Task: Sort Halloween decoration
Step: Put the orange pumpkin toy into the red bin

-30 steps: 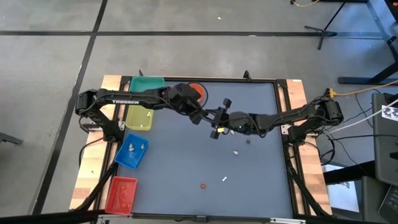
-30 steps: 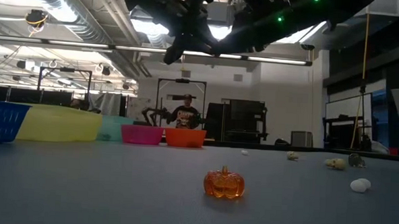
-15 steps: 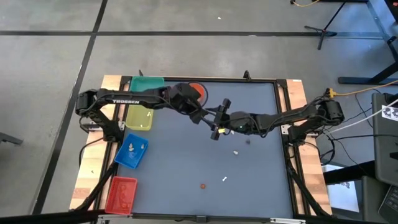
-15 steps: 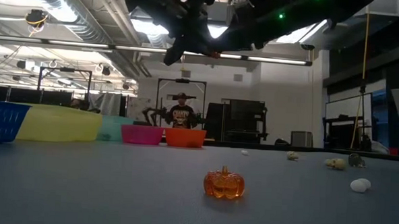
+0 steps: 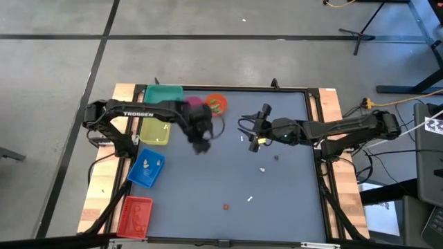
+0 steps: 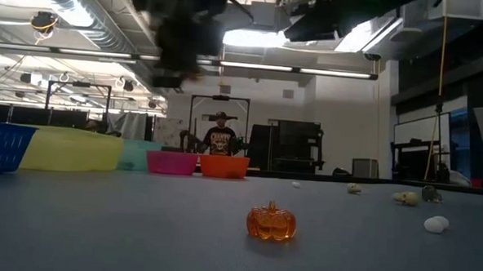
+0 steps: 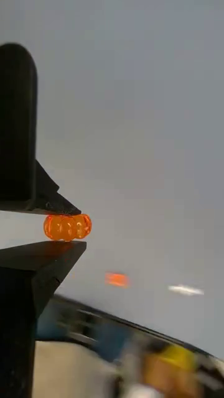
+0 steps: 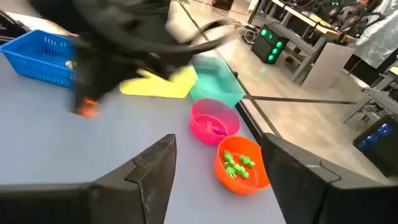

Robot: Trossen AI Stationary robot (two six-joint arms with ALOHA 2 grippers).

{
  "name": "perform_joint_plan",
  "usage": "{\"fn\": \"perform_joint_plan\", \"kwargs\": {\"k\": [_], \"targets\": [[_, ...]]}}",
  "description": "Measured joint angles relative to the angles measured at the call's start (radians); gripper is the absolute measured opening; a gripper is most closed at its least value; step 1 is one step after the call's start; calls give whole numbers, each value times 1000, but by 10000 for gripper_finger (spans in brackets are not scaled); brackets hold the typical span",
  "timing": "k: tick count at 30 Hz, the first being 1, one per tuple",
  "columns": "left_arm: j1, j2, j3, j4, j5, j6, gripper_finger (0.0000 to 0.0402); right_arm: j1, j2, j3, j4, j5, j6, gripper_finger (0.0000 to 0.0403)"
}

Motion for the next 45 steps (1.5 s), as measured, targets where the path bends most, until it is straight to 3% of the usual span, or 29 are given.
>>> {"fn": "perform_joint_plan", "kwargs": {"k": [6, 15, 25, 34, 45], "targets": [[-236, 0, 0, -249, -1, -99, 36, 0, -9, 0, -66, 0, 0, 234], [-619, 0, 0, -253, -6, -544, 38, 0, -9, -1, -113, 0, 43, 234], [-941, 0, 0, -255, -88, -1046, 39, 0, -8, -1, -163, -1, 138, 234], [-1113, -1, 0, -255, -129, -1207, 39, 0, -8, -2, -175, -1, 139, 234], [-1162, -1, 0, -255, -133, -1306, 41, 0, -7, -2, -175, -1, 138, 234]]}}
